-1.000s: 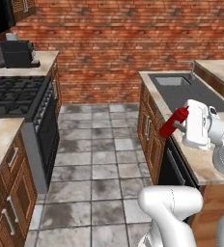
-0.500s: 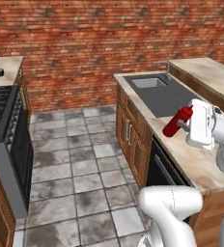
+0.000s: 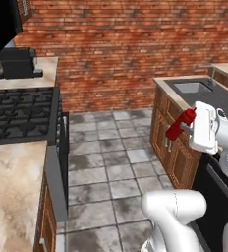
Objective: Place the ketchup and mustard from the counter to the top shelf of the fridge. If the existing items in the fridge are on the top shelf, move them to other shelves.
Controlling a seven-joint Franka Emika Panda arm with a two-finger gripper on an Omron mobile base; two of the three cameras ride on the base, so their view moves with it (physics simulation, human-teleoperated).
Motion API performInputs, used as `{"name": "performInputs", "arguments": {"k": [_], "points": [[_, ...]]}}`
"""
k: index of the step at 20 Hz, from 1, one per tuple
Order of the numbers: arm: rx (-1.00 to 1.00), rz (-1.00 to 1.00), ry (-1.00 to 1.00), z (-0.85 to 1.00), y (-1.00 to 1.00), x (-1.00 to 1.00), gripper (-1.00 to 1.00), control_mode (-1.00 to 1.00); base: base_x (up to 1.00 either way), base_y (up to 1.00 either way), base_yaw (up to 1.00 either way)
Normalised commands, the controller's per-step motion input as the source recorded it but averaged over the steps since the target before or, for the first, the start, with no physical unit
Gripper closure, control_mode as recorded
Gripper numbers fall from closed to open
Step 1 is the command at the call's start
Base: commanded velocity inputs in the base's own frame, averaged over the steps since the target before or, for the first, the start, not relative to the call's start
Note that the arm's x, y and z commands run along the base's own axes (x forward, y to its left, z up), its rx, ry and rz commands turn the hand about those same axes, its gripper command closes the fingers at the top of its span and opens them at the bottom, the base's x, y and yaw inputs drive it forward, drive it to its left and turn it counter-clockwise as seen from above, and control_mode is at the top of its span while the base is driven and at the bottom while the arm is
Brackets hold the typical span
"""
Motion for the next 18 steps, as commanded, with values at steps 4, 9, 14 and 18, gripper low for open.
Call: {"name": "performInputs", "arguments": {"k": [4, 9, 14, 18], "points": [[0.0, 0.0, 0.0, 0.0, 0.0, 0.0, 1.0, 1.0, 1.0, -0.33, -0.02], [0.0, 0.0, 0.0, 0.0, 0.0, 0.0, 1.0, 1.0, 1.0, -0.64, -0.1], [0.0, 0.0, 0.0, 0.0, 0.0, 0.0, 1.0, 1.0, 1.0, -0.52, -0.1], [0.0, 0.0, 0.0, 0.0, 0.0, 0.0, 1.0, 1.0, 1.0, -0.05, -0.07]]}}
